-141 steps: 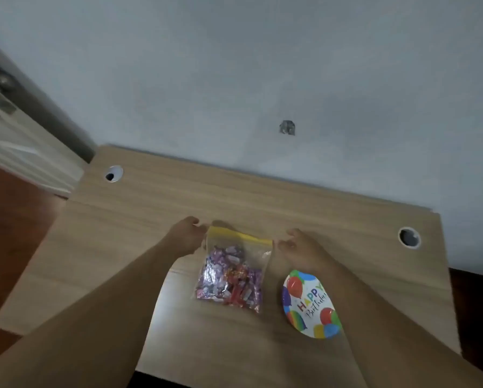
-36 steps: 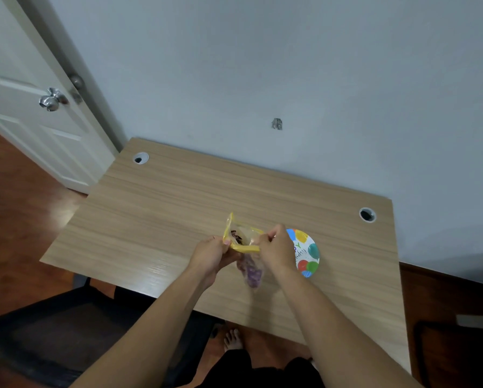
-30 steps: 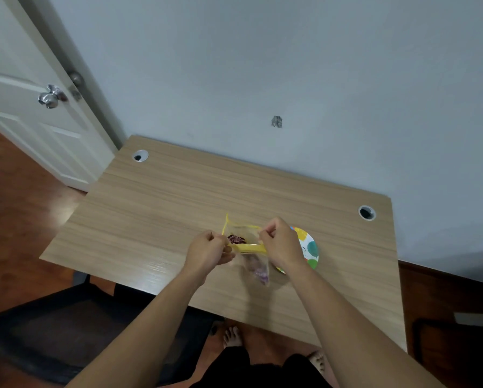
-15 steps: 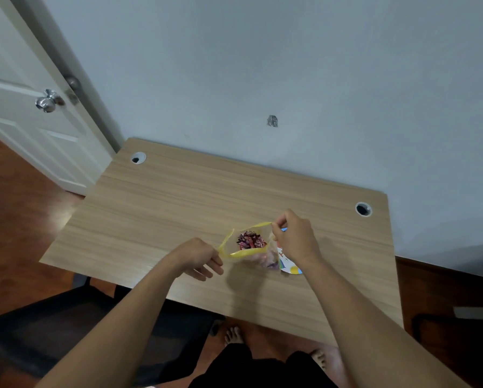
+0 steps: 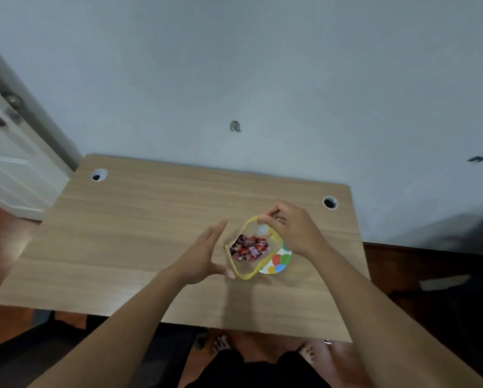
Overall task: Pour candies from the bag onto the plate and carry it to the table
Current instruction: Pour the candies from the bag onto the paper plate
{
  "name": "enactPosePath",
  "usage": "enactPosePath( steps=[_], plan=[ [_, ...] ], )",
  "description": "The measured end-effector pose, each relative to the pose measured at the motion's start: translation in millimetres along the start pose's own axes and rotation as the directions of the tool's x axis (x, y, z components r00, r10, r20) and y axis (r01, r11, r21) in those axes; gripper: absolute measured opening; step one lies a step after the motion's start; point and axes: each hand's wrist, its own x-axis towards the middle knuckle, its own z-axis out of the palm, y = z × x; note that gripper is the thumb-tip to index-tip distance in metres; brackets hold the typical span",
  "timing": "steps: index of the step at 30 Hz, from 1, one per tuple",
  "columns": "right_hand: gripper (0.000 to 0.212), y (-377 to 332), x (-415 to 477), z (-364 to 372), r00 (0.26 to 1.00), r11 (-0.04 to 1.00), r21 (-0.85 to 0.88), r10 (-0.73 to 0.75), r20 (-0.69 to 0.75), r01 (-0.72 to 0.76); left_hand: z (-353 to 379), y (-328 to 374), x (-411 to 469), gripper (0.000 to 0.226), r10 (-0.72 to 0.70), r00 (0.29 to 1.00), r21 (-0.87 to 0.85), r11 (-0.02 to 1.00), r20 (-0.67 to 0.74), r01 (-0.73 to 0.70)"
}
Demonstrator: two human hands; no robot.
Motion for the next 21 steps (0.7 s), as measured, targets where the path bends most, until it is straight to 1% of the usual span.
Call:
enactPosePath(
  steps=[1, 2, 4, 5, 6, 7, 10, 12, 14, 16, 18, 20, 21],
  plan=[
    [0.013, 1, -1, -3, 1.000, 0.999, 0.042, 0.000, -0.004, 0.000, 3, 9, 4, 0.133, 0.069, 0.998, -0.001, 0.998, -0.013, -0.069],
    [0.014, 4, -2, -6, 1.000, 0.997, 0.081, 0.013, -0.004, -0.013, 8, 16, 8, 0.120, 0.144, 0.989, -0.015, 0.989, -0.037, -0.145],
    [0.016, 8, -3, -12, 0.997, 0.982, 0.177, 0.072, -0.001, -0.070, 17, 27, 17, 0.075, 0.239, 0.970, -0.069, 0.968, -0.052, -0.242],
    [0.016, 10, -4, -15, 0.994, 0.969, 0.226, 0.105, -0.005, -0.101, 21, 31, 21, 0.051, 0.259, 0.965, -0.066, 0.963, -0.039, -0.261],
    [0.016, 12, -5, -18, 0.991, 0.954, 0.270, 0.136, -0.012, -0.128, 24, 34, 24, 0.035, 0.266, 0.964, -0.062, 0.962, -0.028, -0.267],
    [0.019, 14, -6, -20, 0.986, 0.940, 0.307, 0.166, -0.027, -0.150, 27, 37, 26, 0.030, 0.250, 0.968, -0.070, 0.966, -0.023, -0.251],
    [0.035, 26, -9, -28, 0.959, 0.902, 0.377, 0.266, -0.096, -0.212, 31, 44, 26, 0.038, 0.199, 0.980, -0.156, 0.968, -0.014, -0.199],
    [0.044, 39, -12, -31, 0.935, 0.845, 0.464, 0.343, -0.092, -0.265, 32, 47, 26, 0.045, 0.210, 0.978, -0.177, 0.962, -0.016, -0.209],
    [0.052, 52, -14, -30, 0.905, 0.774, 0.548, 0.419, -0.069, -0.317, 33, 49, 27, 0.047, 0.172, 0.985, -0.225, 0.960, -0.002, -0.168],
    [0.063, 63, -18, -21, 0.868, 0.693, 0.612, 0.495, -0.022, -0.380, 37, 47, 30, 0.052, 0.101, 0.995, -0.284, 0.954, -0.009, -0.099],
    [0.081, 74, -25, -9, 0.838, 0.630, 0.635, 0.543, 0.051, -0.446, 43, 45, 36, 0.053, 0.058, 0.998, -0.322, 0.945, -0.019, -0.061],
    [0.098, 82, -31, 4, 0.836, 0.612, 0.621, 0.532, 0.134, -0.490, 52, 43, 42, 0.048, 0.019, 1.000, -0.386, 0.922, 0.004, -0.016],
    [0.101, 86, -33, 11, 0.836, 0.616, 0.600, 0.521, 0.175, -0.510, 54, 47, 43, 0.045, -0.002, 1.000, -0.405, 0.914, 0.030, 0.014]
  ],
)
